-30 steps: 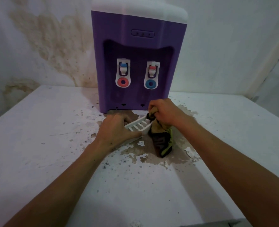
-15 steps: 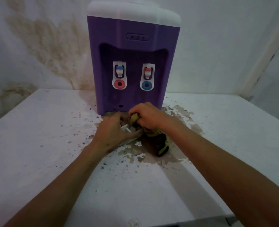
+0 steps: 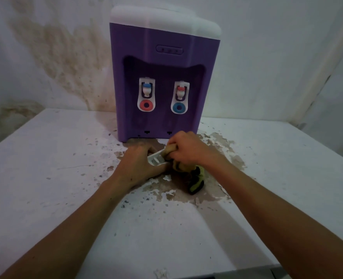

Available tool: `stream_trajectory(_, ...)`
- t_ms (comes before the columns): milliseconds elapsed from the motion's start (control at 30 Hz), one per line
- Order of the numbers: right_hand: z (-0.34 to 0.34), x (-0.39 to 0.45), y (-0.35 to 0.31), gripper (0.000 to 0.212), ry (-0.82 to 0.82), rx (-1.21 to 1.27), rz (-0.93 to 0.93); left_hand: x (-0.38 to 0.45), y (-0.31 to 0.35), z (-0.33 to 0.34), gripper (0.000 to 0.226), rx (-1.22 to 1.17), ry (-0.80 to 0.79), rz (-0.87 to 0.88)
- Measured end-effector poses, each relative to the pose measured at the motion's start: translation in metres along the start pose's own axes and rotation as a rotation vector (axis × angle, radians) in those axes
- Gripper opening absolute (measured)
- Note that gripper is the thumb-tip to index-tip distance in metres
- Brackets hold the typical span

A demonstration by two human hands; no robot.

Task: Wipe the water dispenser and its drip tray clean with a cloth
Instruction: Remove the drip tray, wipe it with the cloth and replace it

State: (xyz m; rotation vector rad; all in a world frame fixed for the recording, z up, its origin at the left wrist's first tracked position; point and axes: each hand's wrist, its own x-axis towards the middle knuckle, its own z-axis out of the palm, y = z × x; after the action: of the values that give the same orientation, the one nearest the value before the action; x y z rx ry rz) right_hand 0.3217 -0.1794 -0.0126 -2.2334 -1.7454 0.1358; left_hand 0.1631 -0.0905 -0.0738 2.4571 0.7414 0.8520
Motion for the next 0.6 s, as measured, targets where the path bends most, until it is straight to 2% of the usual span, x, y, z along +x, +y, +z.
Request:
stream_trajectory(100,0.002,-0.004,-0.001,0.013,-0.008,0.022,-0.047,-0.001,-0.002,-0.004,0.043,-0.019,-0.025,0.035)
stream_trajectory(233,0.003,-0.004,0.018,0.013,0.132,-0.103,0.081,0.003,-0.01,-0.005,0.05,0.041,-0.086,0.074)
stream_trajectory(333,0.01,-0.005,0.015,0.012,0.166,-0.089,0.116,0.003,-0.007,-0.005,0.049,0.024,-0.079,0.075)
stream_trajectory(467,0.015,-0.014,-0.007,0.013,0.084,0.118,-0.047,0.0,-0.002,-0.006,0.036,-0.035,-0.059,0.089)
stream_trajectory(533,0.016,-0.017,-0.015,0.015,0.025,0.139,-0.141,0.0,-0.003,-0.006,0.038,-0.005,-0.063,0.083)
stream_trajectory(600,0.02,-0.013,-0.014,0.017,0.053,0.11,-0.168,0.0,-0.002,-0.007,0.034,-0.025,-0.063,0.096)
